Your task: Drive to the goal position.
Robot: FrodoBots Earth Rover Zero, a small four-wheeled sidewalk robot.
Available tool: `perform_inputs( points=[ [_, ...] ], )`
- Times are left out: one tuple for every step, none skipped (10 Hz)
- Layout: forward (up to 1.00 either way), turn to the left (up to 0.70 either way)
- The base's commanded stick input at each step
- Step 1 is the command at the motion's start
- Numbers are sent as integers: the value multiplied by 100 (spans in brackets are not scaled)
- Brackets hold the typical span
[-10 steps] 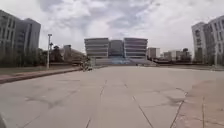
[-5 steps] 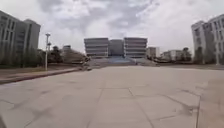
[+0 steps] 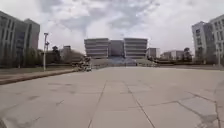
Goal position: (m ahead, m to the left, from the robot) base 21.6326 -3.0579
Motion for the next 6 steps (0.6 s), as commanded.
perform_inputs(
  points=[
    [70, 0],
    [70, 0],
    [70, 0],
    [70, 0],
    [70, 0],
    [70, 0]
  ],
)
